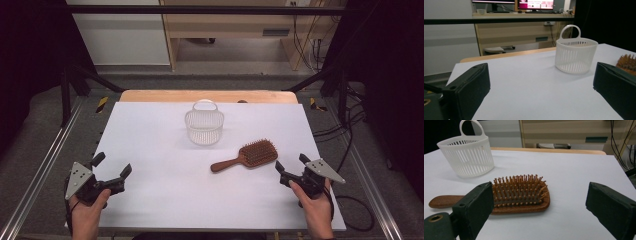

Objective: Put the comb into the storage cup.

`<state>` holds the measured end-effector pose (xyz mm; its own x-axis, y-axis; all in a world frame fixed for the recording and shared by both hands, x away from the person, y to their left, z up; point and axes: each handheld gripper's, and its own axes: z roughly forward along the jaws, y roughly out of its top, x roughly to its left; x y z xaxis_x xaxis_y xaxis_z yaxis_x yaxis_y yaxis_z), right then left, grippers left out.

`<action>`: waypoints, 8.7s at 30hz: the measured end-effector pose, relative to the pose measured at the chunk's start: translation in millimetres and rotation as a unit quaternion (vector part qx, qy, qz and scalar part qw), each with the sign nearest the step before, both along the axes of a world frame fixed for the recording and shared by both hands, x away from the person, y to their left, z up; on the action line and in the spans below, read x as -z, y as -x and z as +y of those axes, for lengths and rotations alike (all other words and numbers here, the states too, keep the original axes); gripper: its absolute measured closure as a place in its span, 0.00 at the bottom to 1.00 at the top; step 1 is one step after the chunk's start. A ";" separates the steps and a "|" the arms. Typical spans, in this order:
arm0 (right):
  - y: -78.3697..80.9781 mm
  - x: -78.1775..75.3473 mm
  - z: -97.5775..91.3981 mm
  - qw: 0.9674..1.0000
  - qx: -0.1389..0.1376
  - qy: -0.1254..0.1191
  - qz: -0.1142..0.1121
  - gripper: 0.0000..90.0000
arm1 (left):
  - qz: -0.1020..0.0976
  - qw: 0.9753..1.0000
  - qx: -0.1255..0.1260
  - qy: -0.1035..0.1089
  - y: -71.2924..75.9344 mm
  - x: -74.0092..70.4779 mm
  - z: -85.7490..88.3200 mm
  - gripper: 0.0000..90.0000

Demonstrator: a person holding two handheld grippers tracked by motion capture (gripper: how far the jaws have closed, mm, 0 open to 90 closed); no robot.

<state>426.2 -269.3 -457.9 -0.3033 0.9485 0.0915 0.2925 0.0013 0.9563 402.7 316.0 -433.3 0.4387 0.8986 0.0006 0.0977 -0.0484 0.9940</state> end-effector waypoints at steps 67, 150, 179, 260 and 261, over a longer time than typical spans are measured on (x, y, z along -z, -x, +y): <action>-123.9 16.1 14.0 0.981 -0.042 0.107 0.158 1.00 | 0.010 1.000 -0.003 0.016 11.7 -0.3 -1.1 0.02; 22.3 -14.9 64.8 0.995 -0.089 0.041 0.007 0.10 | 0.213 0.932 0.199 -0.217 -23.6 -30.5 -117.7 0.06; 19.4 -4.9 61.1 0.995 -0.083 0.045 0.035 0.12 | 0.331 0.851 0.257 -0.315 -42.6 10.7 -145.1 0.39; 18.9 -2.8 64.8 0.993 -0.094 0.048 0.045 0.13 | 0.380 0.802 0.260 -0.381 -50.2 16.4 -161.7 0.47; 18.9 -2.8 64.7 0.993 -0.094 0.048 0.045 0.13 | 0.379 0.802 0.263 -0.379 -50.3 16.3 -161.2 0.49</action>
